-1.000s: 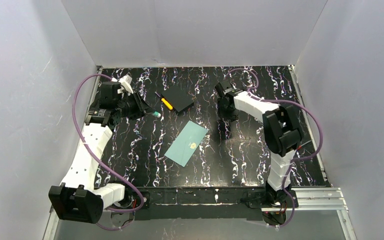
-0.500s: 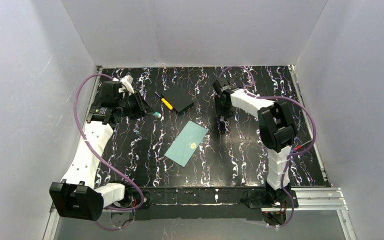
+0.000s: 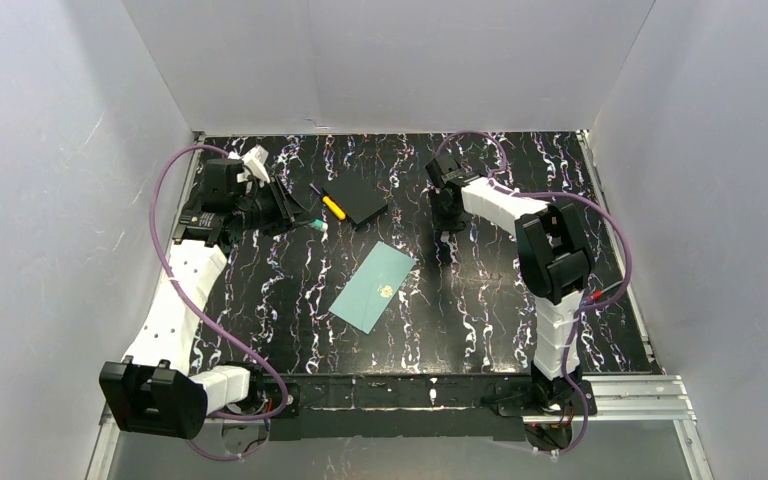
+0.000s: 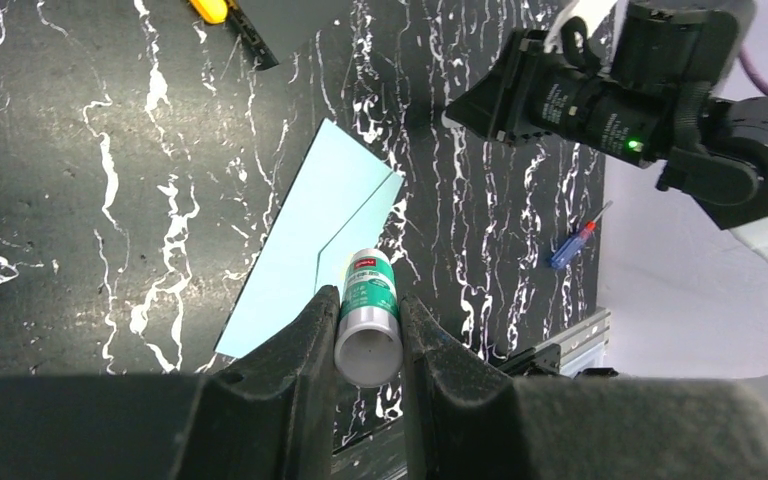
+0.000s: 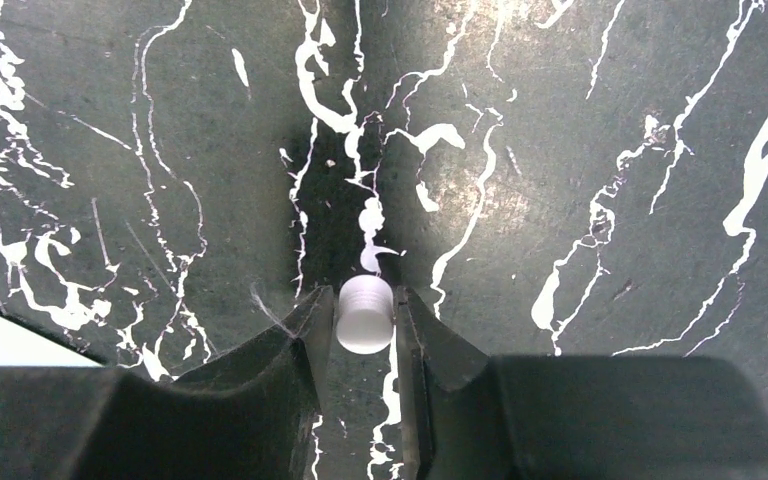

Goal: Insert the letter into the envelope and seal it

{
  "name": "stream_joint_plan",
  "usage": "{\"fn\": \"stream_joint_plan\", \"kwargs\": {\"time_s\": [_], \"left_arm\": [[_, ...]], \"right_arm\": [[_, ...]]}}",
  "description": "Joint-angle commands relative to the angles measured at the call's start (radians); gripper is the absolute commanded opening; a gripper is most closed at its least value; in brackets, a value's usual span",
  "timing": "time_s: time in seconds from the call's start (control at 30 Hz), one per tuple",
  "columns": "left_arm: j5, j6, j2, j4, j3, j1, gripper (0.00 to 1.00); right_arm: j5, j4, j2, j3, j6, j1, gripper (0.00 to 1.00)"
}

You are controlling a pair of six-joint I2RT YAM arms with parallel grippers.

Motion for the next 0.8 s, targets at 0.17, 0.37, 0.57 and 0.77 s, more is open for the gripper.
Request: {"fn": "stream_joint_plan", "kwargs": {"time_s": [0.17, 0.37, 0.57, 0.77], "left_arm": [[0.066, -0.007, -0.029, 0.026, 0.042, 0.004, 0.00], [0.076, -0.012, -0.035, 0.031, 0.033, 0.004, 0.00], [0.106, -0.038, -0.032, 0.052, 0.029, 0.004, 0.00], [0.231, -0.190, -0.008, 0.216, -0.039, 0.004, 0.00]], "right_arm": [[0.001, -0.026, 0.034, 0.034, -0.012, -0.010, 0.42], [-0.004, -0.016, 0.011, 0.020, -0.010, -0.010, 0.18], [-0.031, -0.028, -0.030, 0.029, -0.005, -0.010, 0.07], [-0.261, -0.031, -0.151, 0.043, 0.065, -0.021, 0.06]]}}
